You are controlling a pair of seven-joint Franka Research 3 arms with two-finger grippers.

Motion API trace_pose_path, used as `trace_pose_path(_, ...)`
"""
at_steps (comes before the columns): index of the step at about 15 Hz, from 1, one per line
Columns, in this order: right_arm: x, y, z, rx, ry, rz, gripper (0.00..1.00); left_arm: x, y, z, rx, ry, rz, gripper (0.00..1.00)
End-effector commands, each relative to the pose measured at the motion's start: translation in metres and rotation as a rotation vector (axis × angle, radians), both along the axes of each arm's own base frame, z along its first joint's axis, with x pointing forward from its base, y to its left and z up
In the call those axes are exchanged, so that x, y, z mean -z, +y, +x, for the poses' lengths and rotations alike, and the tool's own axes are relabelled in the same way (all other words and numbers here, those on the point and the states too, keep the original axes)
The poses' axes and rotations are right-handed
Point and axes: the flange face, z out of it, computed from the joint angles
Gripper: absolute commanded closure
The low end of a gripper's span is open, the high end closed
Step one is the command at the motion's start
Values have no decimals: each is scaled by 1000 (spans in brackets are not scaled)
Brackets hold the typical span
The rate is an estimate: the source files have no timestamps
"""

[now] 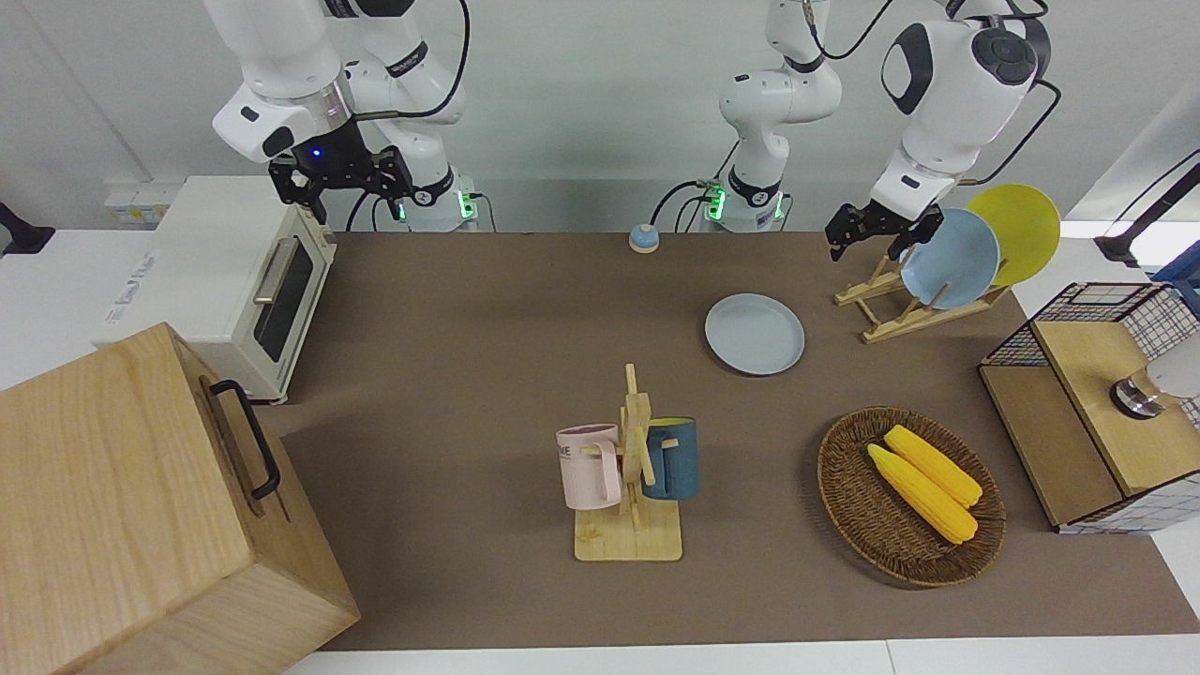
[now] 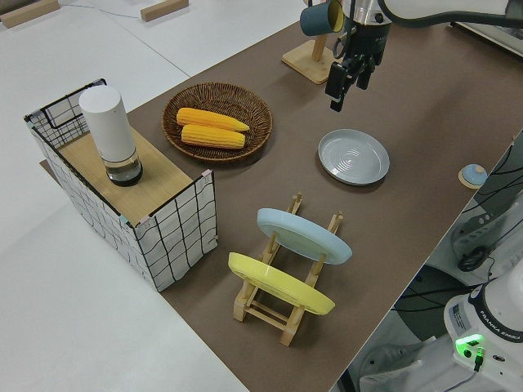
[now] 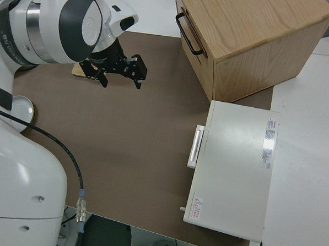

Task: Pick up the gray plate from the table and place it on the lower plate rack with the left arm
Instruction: 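Move the left gripper toward the rim of the gray plate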

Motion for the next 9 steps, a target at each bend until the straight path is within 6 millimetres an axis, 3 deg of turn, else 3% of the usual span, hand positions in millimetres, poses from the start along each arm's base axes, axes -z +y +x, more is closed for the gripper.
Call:
trace_pose_path(1,-3,-3,-2,16,2,-7,17,28,-3,-18,-18,-37,-8,7)
trace_pose_path(9,-3,-2,-2,15,2,-8,17,115,-1,-34,-47,-101,-29,7)
